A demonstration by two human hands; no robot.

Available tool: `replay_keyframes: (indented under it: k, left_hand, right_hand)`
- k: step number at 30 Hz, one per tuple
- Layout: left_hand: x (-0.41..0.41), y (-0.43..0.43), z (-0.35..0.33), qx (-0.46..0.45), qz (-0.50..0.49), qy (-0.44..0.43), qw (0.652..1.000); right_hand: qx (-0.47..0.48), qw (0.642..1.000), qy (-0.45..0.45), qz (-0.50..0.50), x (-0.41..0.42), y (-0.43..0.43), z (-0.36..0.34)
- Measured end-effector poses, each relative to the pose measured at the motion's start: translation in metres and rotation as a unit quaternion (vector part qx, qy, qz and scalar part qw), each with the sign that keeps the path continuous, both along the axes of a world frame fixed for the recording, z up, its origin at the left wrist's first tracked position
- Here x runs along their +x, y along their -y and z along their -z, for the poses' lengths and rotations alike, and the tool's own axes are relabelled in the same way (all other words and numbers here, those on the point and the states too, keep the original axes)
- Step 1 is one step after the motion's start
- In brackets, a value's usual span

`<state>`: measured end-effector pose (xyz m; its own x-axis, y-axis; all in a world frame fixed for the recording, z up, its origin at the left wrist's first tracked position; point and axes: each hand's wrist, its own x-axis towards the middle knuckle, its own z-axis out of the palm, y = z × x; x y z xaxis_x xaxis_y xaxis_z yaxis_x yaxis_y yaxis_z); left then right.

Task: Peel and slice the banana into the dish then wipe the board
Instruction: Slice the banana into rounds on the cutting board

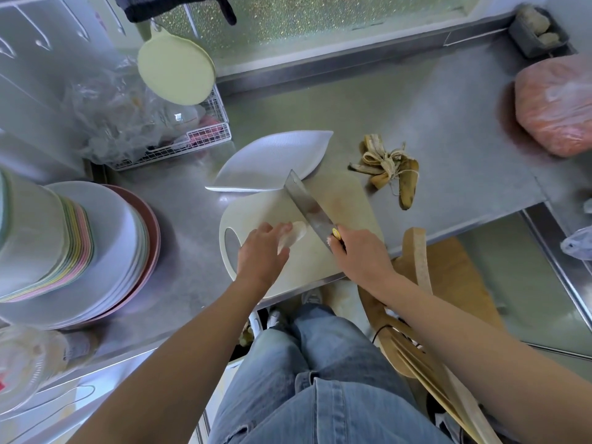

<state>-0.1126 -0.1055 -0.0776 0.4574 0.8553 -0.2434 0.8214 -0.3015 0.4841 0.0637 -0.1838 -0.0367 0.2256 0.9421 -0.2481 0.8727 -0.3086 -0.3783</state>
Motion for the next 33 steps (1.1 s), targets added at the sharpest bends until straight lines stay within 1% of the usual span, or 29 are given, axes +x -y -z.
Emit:
replay_keyframes:
  k: [7,13,21,28,33]
  left_hand:
    - [0.000,0.000,-0.001,-0.002,-0.006,0.005,1.000]
    - [0.000,-0.001,-0.001,-0.007,-0.007,0.004,1.000]
    - [0.000,-0.002,0.001,-0.013,-0.006,0.006,1.000]
    - [0.000,-0.001,0.002,-0.007,-0.007,0.009,1.000]
    - [0.000,-0.001,0.004,-0.010,-0.012,0.010,1.000]
  right_hand:
    - [-0.031,0.999,0.003,-0.014,-0.002,0.000,-0.001]
    - [-0.073,0.997,0.008,-0.011,-0.005,0.003,0.012]
    - [0.013,1.000,0.003,-0.008,0.000,0.002,0.004]
    - [-0.015,1.000,0.001,-0.022,0.000,0.002,0.001]
    - [-0.035,0.999,0.013,-0.010,-0.003,0.001,0.006]
